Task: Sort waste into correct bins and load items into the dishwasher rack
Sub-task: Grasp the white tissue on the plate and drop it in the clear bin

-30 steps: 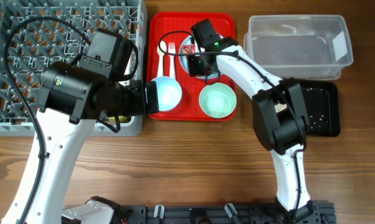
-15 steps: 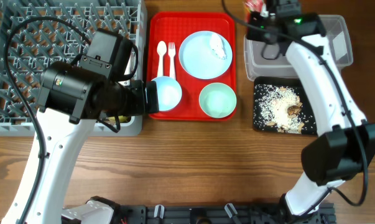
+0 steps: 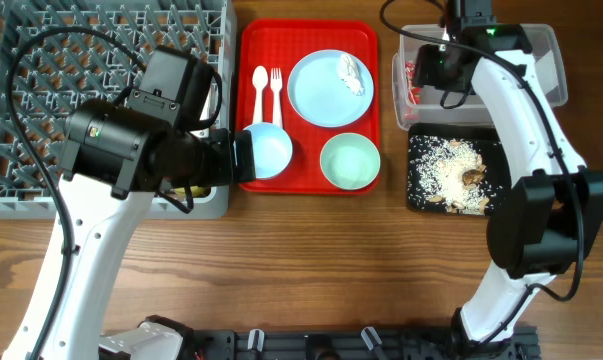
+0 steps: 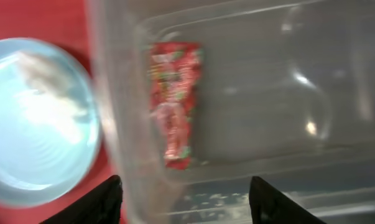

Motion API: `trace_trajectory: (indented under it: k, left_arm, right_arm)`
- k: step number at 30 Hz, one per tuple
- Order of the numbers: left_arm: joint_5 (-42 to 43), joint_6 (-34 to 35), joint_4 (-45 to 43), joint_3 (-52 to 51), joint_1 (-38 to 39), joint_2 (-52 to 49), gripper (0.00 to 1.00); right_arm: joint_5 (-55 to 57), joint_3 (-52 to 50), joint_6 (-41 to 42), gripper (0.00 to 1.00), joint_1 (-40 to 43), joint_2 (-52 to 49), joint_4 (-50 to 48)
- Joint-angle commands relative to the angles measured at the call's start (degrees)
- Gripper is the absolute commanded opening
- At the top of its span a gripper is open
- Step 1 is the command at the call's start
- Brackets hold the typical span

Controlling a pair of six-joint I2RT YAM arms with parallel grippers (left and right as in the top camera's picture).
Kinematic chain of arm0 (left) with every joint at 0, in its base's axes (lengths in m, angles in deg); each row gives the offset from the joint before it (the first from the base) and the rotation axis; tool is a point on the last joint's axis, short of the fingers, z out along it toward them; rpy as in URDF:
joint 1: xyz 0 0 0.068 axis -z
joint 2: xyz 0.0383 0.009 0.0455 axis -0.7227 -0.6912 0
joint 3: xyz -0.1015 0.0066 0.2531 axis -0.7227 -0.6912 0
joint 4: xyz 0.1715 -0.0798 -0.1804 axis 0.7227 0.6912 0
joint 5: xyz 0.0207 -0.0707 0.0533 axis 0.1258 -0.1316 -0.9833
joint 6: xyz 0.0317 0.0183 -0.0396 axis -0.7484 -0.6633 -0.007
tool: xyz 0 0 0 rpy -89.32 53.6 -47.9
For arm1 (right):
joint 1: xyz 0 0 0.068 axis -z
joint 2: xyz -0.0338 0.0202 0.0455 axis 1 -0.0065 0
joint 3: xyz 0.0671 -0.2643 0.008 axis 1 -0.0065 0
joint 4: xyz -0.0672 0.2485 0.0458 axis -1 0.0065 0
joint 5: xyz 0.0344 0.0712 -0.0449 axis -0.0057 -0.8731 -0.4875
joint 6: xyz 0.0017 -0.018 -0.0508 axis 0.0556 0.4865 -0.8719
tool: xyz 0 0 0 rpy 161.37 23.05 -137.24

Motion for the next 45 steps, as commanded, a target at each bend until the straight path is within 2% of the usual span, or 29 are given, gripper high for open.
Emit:
trace_trajectory:
  k: [1, 4, 8, 12, 19, 27, 37, 41, 45]
  left_arm:
    - [-0.55, 0.76, 0.02, -0.04, 0.09, 0.72, 1.0]
    - [-0.55, 0.76, 0.02, -0.04, 0.09, 0.74, 1.0]
    - [-0.55, 0.76, 0.02, -0.04, 0.09, 0.72, 1.0]
    - [-0.55, 0.76, 0.02, -0.04, 0.09, 0.74, 1.0]
    - [-0.55, 0.76, 0.02, -0.04, 0.09, 0.72, 1.0]
    - [-0.55, 0.76, 0.02, -0.04, 0.09, 0.74, 1.0]
    - [-0.55, 0.76, 0.02, -0.04, 0.09, 0.72, 1.0]
    - [-0.55, 0.76, 0.02, -0.04, 0.09, 0.74, 1.0]
    - [-0.55, 0.76, 0.02, -0.04, 0.09, 0.72, 1.0]
  right_arm:
    - [-15.85, 1.84, -4.66, 0.66, -3.69, 6.25, -2.21]
    - [-15.1, 1.79, -4.72, 0.66, -8.44, 6.73, -3.85]
    - [-1.84, 0.68, -4.74, 0.66, -14.84, 3.15, -8.37]
    - [4.55, 0.68, -5.31, 0.63, -17.77, -3.58, -12.81]
    - [6.36, 0.68, -9.14, 0.62, -17.51, -13.99, -20.33]
    - [6.36, 0.68, -9.25, 0.59, -17.03, -17.59, -23.1]
    - [9.79, 0.68, -9.33, 0.61, -15.98, -21.73, -23.1]
    - [9.7, 0.68, -9.29, 0.44, -15.96, -21.73, -23.04]
    - [8.2, 0.68, -9.27, 0.4, -15.96, -21.73, -22.71]
